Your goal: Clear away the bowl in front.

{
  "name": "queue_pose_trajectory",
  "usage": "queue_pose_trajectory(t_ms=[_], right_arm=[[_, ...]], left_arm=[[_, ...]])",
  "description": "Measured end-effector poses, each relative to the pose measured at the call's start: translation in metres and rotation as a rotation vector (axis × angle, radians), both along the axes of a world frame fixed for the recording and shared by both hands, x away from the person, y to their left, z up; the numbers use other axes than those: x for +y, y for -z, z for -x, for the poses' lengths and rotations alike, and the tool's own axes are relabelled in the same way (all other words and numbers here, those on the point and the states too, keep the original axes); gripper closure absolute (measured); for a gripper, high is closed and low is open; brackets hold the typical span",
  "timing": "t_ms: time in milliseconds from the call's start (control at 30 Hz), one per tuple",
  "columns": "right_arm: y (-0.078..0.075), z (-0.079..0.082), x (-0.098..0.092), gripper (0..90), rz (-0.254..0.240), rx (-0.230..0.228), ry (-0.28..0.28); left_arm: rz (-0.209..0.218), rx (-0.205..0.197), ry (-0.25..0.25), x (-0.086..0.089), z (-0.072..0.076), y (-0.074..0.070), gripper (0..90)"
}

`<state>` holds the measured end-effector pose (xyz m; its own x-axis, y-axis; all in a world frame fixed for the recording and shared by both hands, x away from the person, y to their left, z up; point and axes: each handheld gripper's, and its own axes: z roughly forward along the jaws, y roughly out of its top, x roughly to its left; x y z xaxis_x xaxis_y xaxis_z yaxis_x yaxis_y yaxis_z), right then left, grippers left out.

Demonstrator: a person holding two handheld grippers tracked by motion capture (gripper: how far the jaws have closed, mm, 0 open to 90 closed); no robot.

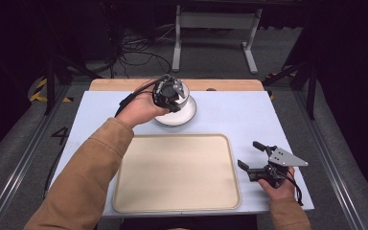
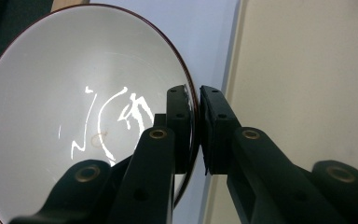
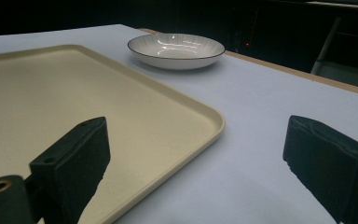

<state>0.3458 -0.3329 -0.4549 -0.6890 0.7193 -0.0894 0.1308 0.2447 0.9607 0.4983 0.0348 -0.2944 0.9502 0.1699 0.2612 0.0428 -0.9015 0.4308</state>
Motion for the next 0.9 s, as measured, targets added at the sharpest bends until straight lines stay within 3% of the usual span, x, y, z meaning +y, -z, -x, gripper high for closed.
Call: queue_pose_trajectory(t_ms=[333,900], right_arm=[[0.000,0.000,0.001,7.7,0.004,0.004,0.001],[0.000,-0.001,0.000,7.7,-0.004,0.011,-0.009]], left_arm=[[-0.016,0.010,0.027,0.001,0.026,-0.008,83.1],[-0.031,0.029,0.124,-0.008,0.086,-0.014,83.1]])
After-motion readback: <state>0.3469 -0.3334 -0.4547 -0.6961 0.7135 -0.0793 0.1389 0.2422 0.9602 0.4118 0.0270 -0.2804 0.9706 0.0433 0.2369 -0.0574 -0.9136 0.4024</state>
